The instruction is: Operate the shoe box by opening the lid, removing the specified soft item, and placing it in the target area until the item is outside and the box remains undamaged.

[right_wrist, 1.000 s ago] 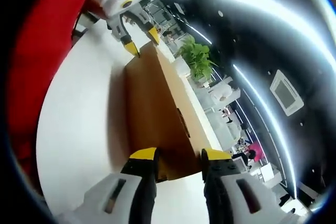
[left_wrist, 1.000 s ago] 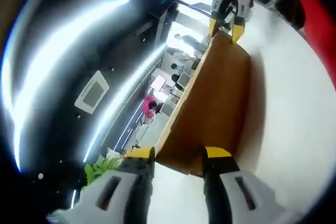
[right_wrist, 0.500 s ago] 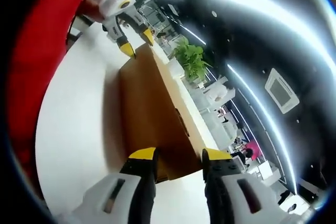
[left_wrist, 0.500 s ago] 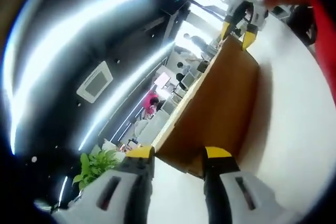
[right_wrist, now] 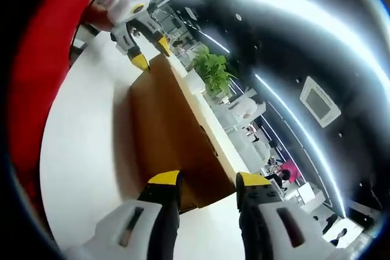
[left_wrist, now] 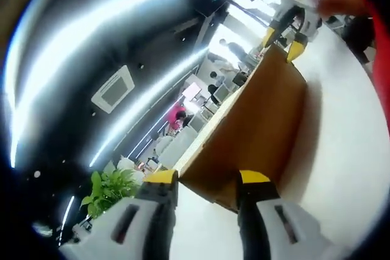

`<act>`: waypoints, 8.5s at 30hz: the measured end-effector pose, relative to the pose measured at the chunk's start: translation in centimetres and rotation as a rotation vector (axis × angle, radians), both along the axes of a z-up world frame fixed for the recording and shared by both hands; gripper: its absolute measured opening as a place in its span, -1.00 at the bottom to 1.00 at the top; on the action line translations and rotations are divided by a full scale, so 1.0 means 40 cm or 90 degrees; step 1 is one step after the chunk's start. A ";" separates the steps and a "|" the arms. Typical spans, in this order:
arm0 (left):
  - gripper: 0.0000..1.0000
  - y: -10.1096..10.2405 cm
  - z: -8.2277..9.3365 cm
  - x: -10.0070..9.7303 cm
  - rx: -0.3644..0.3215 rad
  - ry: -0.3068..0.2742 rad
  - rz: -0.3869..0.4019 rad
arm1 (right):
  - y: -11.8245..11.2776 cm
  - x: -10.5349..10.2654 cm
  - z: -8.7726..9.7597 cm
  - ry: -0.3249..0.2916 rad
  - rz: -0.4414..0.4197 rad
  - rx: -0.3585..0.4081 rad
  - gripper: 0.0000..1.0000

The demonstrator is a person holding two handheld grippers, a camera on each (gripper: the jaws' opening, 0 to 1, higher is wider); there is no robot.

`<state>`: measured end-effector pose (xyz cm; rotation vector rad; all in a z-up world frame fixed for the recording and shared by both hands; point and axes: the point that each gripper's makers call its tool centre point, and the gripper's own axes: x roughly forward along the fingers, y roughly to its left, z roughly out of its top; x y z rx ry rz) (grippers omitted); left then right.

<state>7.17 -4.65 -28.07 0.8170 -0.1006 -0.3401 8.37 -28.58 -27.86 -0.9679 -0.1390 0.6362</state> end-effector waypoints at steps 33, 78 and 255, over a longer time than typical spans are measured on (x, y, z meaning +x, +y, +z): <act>-0.17 -0.004 0.025 0.008 -0.066 0.003 0.000 | -0.008 0.019 0.021 0.068 -0.069 0.284 -0.11; -0.21 0.005 0.049 0.030 -0.239 0.016 0.011 | -0.025 0.070 0.046 -0.016 -0.119 0.395 -0.27; -0.20 -0.049 -0.072 0.024 0.072 0.197 -0.154 | -0.074 0.164 0.151 0.001 -0.198 0.506 -0.96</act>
